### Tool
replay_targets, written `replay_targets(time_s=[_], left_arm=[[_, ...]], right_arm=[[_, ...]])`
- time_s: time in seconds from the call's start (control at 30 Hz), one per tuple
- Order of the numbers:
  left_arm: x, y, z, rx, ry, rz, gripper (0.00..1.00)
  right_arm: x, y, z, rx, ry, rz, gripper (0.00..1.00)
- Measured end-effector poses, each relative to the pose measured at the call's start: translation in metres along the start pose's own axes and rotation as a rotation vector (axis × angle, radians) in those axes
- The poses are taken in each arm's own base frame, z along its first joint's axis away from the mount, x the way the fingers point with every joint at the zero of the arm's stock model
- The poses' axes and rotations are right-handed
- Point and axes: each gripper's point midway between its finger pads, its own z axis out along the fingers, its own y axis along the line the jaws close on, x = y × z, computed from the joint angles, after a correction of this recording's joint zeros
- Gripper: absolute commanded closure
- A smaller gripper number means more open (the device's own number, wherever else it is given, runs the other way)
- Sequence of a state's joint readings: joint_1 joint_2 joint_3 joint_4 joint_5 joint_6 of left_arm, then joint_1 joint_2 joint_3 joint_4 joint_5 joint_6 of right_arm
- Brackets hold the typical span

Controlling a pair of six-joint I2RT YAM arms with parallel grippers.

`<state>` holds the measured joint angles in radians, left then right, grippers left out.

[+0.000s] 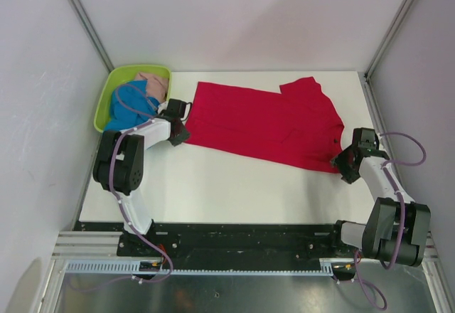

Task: Fold and stack the t-shirts
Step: Grap the side of the flattened tshirt furthest away from the robot with both arms

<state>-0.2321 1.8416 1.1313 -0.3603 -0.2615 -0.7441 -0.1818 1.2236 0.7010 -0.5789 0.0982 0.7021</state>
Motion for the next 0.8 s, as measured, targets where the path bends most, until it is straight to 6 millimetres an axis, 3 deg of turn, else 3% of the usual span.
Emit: replay_targets(time_s=[0.2,0.6,0.73,0.8], left_arm=[[-0.002,-0.002,0.002,0.006,-0.01,-0.004,0.91],[-0.002,-0.003,0.002,0.009,-0.012,-0.003,1.0],[-0.003,-0.003,0.002,0.01,-0.012,-0.003,1.0],[-0.003,-0.003,0.002,0.01,-0.012,-0.003,1.0]], right_arm=[[0.003,-0.003,0.002,0.006,0.009,0.002,0.43],[0.005,-0.003,0.02,0.018,0.019,0.007,0.5],[0.002,0.0,0.027,0.012,0.012,0.008,0.64],[0.001,0.002,0.03,0.011,0.009,0.009,0.77]])
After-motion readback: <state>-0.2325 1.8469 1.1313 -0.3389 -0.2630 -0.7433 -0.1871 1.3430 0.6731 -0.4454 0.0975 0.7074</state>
